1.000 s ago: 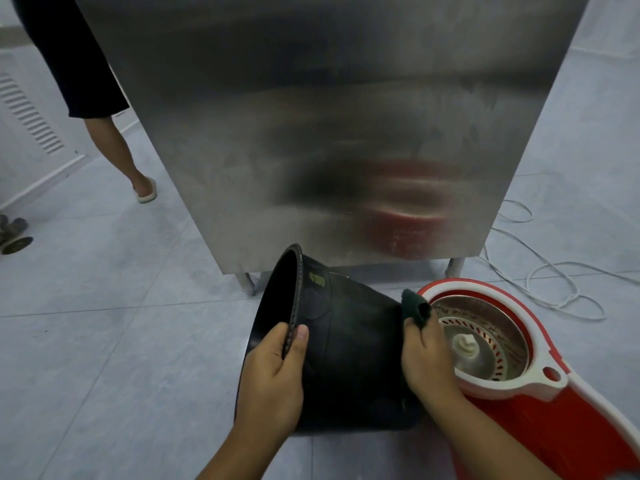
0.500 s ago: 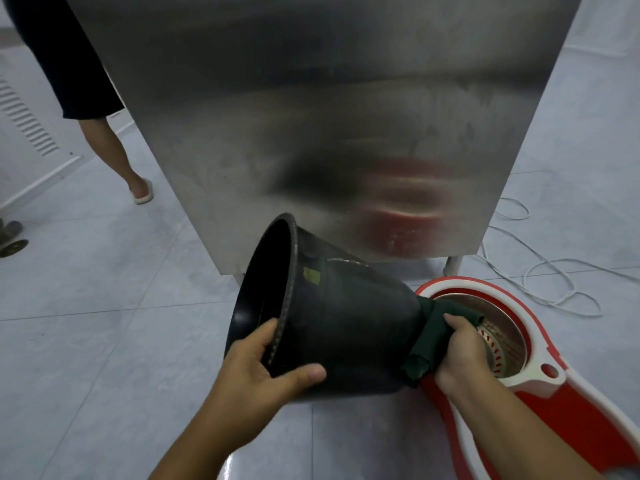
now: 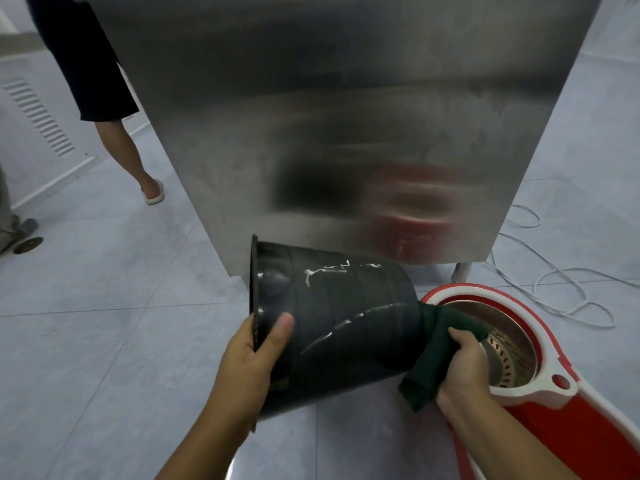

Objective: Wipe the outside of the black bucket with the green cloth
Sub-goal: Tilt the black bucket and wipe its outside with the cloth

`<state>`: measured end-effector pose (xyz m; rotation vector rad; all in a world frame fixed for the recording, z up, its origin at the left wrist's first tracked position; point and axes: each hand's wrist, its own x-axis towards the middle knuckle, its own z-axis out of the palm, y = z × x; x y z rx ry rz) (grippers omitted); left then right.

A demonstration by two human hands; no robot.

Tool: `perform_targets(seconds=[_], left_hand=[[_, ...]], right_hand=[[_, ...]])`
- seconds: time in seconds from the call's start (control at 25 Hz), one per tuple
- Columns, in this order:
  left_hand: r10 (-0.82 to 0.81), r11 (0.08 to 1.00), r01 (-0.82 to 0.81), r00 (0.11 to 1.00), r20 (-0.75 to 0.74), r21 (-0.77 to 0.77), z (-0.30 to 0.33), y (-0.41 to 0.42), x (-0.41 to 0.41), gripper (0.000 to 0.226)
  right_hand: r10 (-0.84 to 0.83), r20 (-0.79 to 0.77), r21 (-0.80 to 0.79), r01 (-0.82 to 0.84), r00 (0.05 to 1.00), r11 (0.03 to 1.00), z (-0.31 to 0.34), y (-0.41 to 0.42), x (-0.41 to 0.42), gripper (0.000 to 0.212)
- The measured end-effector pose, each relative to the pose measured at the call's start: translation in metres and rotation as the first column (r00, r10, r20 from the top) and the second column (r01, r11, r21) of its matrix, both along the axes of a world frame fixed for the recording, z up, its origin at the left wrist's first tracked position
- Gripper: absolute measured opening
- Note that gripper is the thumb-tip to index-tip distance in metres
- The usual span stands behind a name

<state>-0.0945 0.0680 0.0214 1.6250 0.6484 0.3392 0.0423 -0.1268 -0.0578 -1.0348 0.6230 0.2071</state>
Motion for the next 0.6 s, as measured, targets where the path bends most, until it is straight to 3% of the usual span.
perform_targets(seconds=[0.12,0.2,0.28,0.32,0.36,0.44,0.48,0.52,0.56,0.6], left_hand=[[0.236,0.971,-0.237,0.971,-0.033,-0.012,-0.008,-0.008,0.009,0.037],[0.253,0.967,-0.254,0.967,-0.022,-0.023,-0.007,-0.014,0.012,0.037],[0.251,0.968,-0.251,0.968,0.009,0.0,-0.007,-0.018,0.012,0.037],[0.251,0.968,-0.252,0.968,0.024,0.014,-0.006,-0.02,0.013,0.037],[0.253,0.967,-0.254,0.967,0.032,0.021,-0.004,-0.022,0.014,0.037],[0.245,0.969,-0.245,0.969,0.035,0.012,-0.002,-0.026,0.016,0.036],[0.235,0.972,-0.235,0.971,0.031,0.004,-0.002,-0.027,0.016,0.037],[0.225,0.974,-0.225,0.974,0.025,0.0,-0.003,-0.028,0.016,0.037],[0.211,0.978,-0.211,0.977,0.019,-0.001,-0.003,-0.029,0.015,0.038],[0.193,0.981,-0.193,0.981,0.012,-0.003,-0.003,-0.029,0.015,0.038]], right_hand=[[0.097,0.138,-0.2,-0.069,0.986,0.977,0.0,0.009,-0.012,0.019],[0.244,0.329,-0.449,-0.076,0.912,0.89,-0.007,0.02,-0.033,0.037],[0.459,0.529,-0.712,0.078,0.713,0.698,-0.019,0.028,-0.051,0.059],[0.556,0.527,-0.787,0.123,0.642,0.604,-0.024,0.031,-0.054,0.065],[0.646,0.472,-0.847,0.107,0.6,0.52,-0.025,0.037,-0.057,0.068],[0.845,0.254,-0.967,0.097,0.47,0.237,-0.023,0.045,-0.061,0.07],[0.909,0.272,-0.956,0.201,0.316,0.215,-0.028,0.047,-0.068,0.065],[0.941,0.315,-0.922,0.274,0.126,0.272,-0.032,0.048,-0.079,0.044],[0.946,0.325,-0.909,0.274,-0.004,0.314,-0.029,0.045,-0.09,0.027],[0.938,0.342,-0.896,0.283,-0.057,0.343,-0.023,0.043,-0.094,0.024]])
